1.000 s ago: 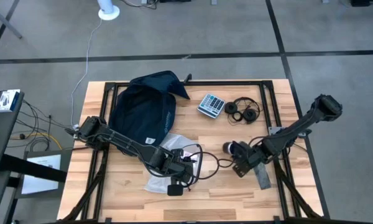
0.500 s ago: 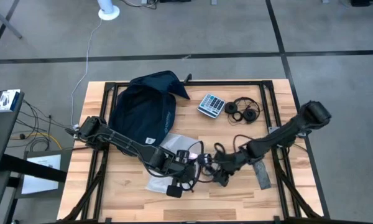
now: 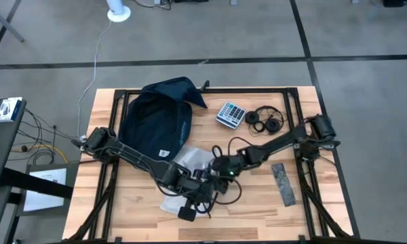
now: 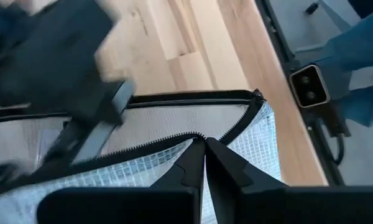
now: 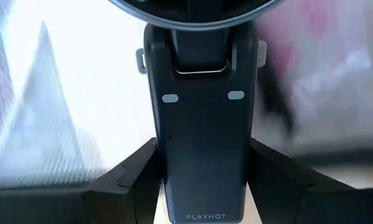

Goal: Unpack backpack
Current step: Put the black mini fan into the white zip bag

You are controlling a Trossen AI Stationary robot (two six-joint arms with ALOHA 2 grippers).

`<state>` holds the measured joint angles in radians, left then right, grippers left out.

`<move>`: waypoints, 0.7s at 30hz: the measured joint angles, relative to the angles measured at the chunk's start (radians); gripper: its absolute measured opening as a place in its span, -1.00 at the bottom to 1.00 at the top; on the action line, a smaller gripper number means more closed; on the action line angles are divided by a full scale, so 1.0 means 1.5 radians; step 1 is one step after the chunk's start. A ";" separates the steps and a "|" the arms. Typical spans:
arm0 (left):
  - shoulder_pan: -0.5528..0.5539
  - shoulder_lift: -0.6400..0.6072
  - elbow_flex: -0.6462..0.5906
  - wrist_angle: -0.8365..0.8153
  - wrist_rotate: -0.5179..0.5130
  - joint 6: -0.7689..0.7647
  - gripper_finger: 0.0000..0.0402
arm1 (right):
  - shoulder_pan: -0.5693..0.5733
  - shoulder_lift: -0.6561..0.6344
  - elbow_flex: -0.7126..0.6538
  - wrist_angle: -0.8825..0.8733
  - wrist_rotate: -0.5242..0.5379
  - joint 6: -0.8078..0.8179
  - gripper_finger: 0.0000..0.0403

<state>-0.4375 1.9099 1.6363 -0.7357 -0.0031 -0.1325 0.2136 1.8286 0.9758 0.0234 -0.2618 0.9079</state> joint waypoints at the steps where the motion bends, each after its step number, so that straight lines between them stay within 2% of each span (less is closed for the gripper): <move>1: -0.001 0.000 0.000 0.000 0.000 -0.003 -1.00 | -0.006 0.007 0.006 0.012 0.001 0.001 -0.08; 10: -0.004 0.005 -0.003 0.003 -0.018 -0.009 -1.00 | -0.034 0.067 0.033 0.116 0.010 0.037 0.00; 16: -0.005 0.005 -0.004 -0.008 -0.030 -0.009 -1.00 | -0.022 0.074 0.034 0.137 0.013 0.046 0.33; 21: -0.004 0.005 -0.004 -0.010 -0.036 -0.002 -1.00 | -0.021 0.069 0.034 0.135 -0.025 0.043 0.52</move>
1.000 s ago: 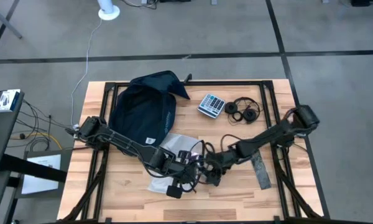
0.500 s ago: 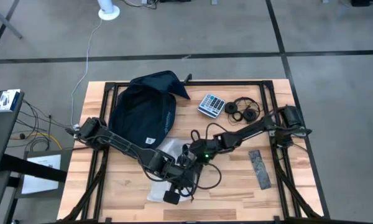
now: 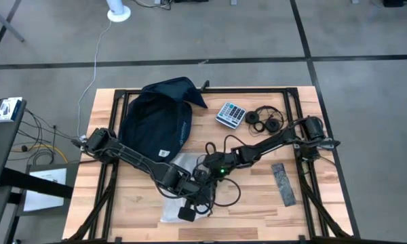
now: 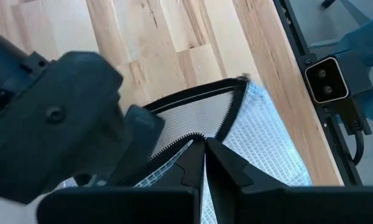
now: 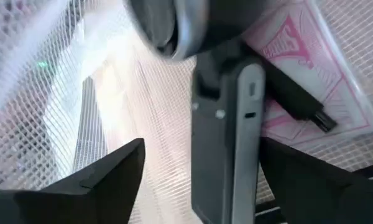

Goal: Unpack backpack
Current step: Put the black mini fan into the white zip bag, then adjust the white zip bag

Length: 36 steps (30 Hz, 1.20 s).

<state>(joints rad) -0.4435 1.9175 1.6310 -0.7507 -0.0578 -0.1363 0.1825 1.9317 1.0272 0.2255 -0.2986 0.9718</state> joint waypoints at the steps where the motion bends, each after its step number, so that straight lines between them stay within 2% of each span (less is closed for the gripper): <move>1: 0.000 0.000 0.000 -0.001 0.000 0.000 -1.00 | 0.001 -0.003 0.000 -0.004 -0.007 0.000 0.53; 8: 0.000 0.000 0.000 -0.009 -0.002 -0.004 -1.00 | 0.006 -0.060 -0.001 -0.068 -0.009 -0.040 0.53; 10: 0.000 0.000 0.000 -0.012 -0.003 -0.007 -1.00 | 0.006 -0.091 -0.001 -0.110 0.012 -0.062 0.52; 14: 0.000 0.000 0.000 -0.013 -0.003 -0.011 -1.00 | 0.015 -0.165 -0.001 -0.227 0.101 -0.101 0.52; 17: 0.000 0.000 0.000 -0.013 -0.003 -0.016 -1.00 | 0.033 -0.218 -0.001 -0.334 0.193 -0.110 0.52; 21: 0.000 0.000 0.000 -0.012 -0.004 -0.022 -1.00 | 0.065 -0.231 -0.002 -0.426 0.323 -0.142 0.52; 24: 0.000 0.000 0.000 -0.009 -0.004 -0.022 -1.00 | 0.070 -0.207 -0.021 -0.373 0.353 -0.185 0.52; 30: -0.003 0.000 0.000 -0.004 0.001 -0.031 -1.00 | 0.059 -0.122 -0.084 -0.111 0.359 -0.247 0.52; 36: -0.016 0.000 0.000 -0.004 0.001 -0.042 -1.00 | 0.028 -0.049 -0.086 -0.039 0.405 -0.252 0.52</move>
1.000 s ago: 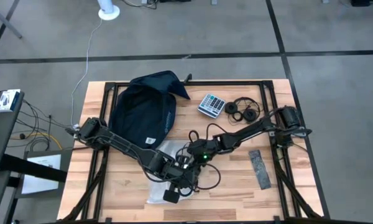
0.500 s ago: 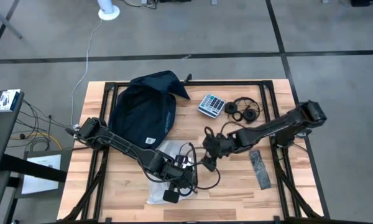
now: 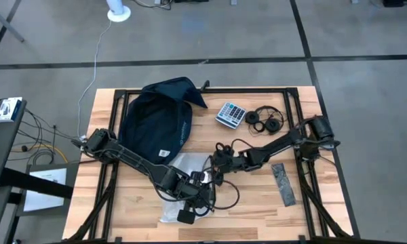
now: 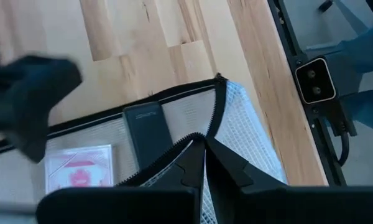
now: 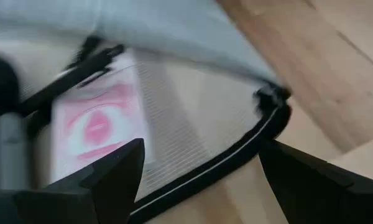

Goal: Unpack backpack
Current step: Adjust the white zip bag

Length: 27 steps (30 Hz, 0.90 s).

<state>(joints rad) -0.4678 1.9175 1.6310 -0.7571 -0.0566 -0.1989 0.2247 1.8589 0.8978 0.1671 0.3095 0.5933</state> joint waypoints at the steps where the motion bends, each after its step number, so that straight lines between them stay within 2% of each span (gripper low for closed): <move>1: -0.002 0.000 0.000 -0.001 0.000 0.000 -1.00 | -0.005 0.008 0.000 0.011 0.001 0.001 0.52; 8: -0.016 0.000 0.000 -0.009 -0.001 -0.033 -1.00 | -0.016 0.029 0.001 0.018 0.002 0.053 0.49; 13: -0.019 0.000 0.000 -0.012 -0.010 -0.035 -1.00 | -0.004 0.009 0.000 0.004 -0.001 0.076 0.41; 21: -0.014 0.000 0.000 -0.016 -0.029 -0.033 -1.00 | 0.006 -0.082 0.000 -0.148 -0.016 0.113 0.40; 27: -0.009 0.000 0.000 -0.015 -0.029 -0.028 -1.00 | -0.023 -0.075 0.000 -0.151 -0.017 0.089 0.40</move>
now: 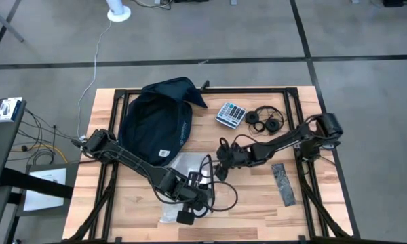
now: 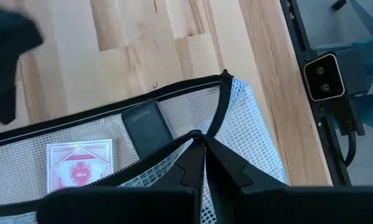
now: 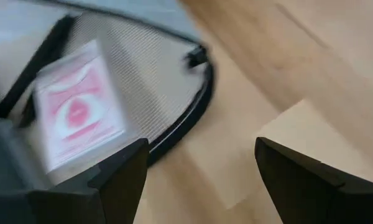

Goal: Unpack backpack
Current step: Adjust the white zip bag

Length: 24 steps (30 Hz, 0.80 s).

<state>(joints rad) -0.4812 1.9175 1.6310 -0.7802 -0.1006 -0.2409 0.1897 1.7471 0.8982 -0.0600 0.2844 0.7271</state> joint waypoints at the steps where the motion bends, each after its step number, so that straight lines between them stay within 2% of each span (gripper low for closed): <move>1: 0.000 0.000 0.000 0.000 0.000 0.000 -1.00 | -0.007 0.009 0.000 0.002 0.000 -0.002 0.40; 7: 0.000 0.000 0.000 0.005 -0.009 0.000 -1.00 | -0.041 0.071 0.000 0.120 -0.077 -0.051 0.40; 10: 0.002 0.000 0.000 0.004 -0.009 0.003 -1.00 | -0.041 0.091 0.000 0.146 -0.079 -0.046 0.37; 12: 0.002 0.000 0.000 0.004 -0.009 0.003 -1.00 | -0.037 0.095 0.002 0.139 -0.077 -0.031 0.28; 15: 0.002 0.000 0.000 0.001 -0.010 0.002 -1.00 | -0.023 0.091 0.003 0.113 -0.067 -0.016 -0.07; 19: 0.002 0.000 0.000 0.006 -0.011 0.010 -1.00 | 0.000 0.084 0.000 0.098 -0.094 -0.023 -0.80; 20: 0.003 0.000 0.000 0.008 -0.011 0.011 -1.00 | 0.007 0.084 0.000 0.103 -0.097 -0.031 -0.89; 24: 0.004 0.000 0.000 0.008 -0.014 0.011 -1.00 | 0.017 0.084 0.000 0.106 -0.110 -0.024 -0.98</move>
<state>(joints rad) -0.4755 1.9175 1.6310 -0.7689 -0.1214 -0.2251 0.2157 1.8734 0.8982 0.0990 0.1192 0.6918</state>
